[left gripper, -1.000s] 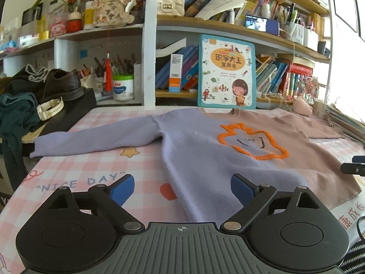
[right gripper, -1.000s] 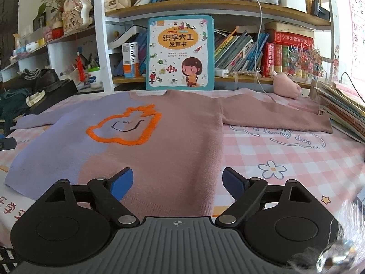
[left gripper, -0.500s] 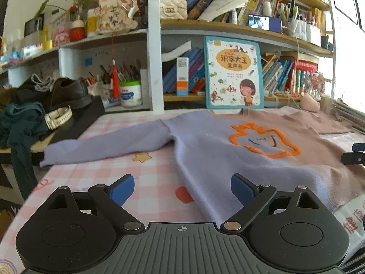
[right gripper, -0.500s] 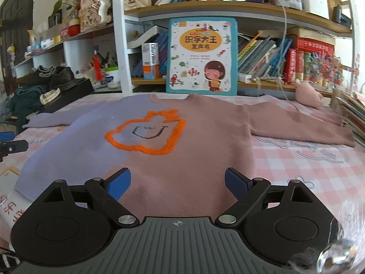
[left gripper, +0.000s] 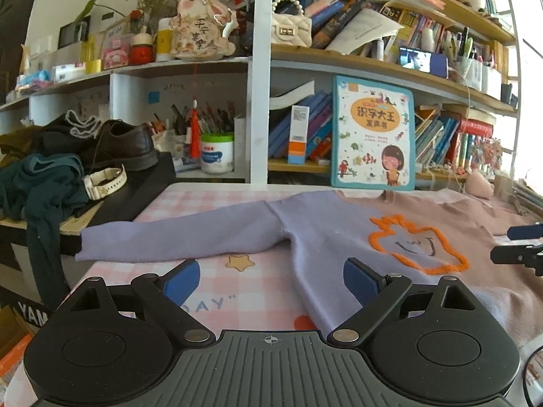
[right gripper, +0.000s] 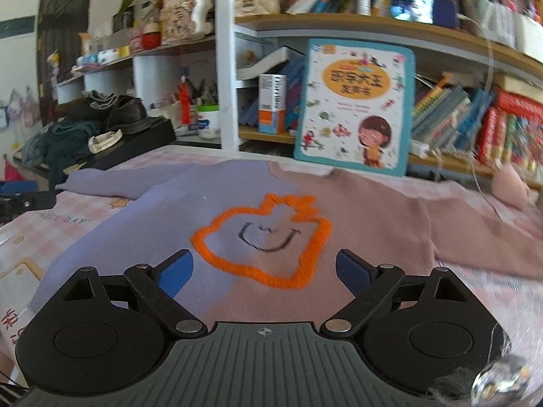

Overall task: Fold clothes
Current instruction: 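Move the open left tool to the cuff of the lavender sleeve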

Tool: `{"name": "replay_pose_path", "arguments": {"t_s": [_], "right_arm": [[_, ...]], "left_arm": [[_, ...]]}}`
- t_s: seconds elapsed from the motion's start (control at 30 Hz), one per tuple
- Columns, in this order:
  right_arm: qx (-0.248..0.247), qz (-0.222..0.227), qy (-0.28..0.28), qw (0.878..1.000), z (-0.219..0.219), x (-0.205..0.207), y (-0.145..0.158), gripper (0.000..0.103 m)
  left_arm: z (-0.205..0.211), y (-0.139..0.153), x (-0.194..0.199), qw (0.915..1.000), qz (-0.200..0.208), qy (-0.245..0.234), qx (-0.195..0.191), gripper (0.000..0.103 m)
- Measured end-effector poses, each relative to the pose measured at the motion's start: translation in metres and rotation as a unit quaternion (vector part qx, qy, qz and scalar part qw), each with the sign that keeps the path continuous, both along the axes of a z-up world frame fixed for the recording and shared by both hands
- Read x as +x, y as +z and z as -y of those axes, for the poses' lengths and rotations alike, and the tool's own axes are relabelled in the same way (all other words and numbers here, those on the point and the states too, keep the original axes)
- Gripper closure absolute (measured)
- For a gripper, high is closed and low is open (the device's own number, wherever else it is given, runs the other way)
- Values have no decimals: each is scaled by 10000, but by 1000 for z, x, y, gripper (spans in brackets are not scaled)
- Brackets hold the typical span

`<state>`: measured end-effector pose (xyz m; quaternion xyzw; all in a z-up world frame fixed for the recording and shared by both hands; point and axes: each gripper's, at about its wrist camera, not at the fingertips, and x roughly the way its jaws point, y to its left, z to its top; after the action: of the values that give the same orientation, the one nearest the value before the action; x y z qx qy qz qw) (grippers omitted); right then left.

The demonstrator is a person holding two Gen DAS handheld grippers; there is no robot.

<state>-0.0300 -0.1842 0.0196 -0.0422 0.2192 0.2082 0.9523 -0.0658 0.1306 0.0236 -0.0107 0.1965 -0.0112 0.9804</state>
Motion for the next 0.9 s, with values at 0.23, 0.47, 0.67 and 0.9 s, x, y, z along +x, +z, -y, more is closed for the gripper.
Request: {"name": "replay_pose_path", "arguments": {"t_s": [0.23, 0.47, 0.67, 0.9], "right_arm": [[-132, 47, 366, 9992, -17, 23, 3, 11], [93, -102, 498, 9987, -19, 48, 3, 10], [55, -94, 572, 9983, -24, 69, 2, 10], [-75, -239, 746, 9969, -37, 87, -9, 10]], "left_arm": [[0, -4, 25, 9996, -178, 194, 50, 9], [-14, -6, 45, 9979, -359, 512, -153, 9], [-25, -9, 60, 9944, -384, 958, -218, 9], [-44, -9, 81, 9888, -413, 1430, -80, 9]]}}
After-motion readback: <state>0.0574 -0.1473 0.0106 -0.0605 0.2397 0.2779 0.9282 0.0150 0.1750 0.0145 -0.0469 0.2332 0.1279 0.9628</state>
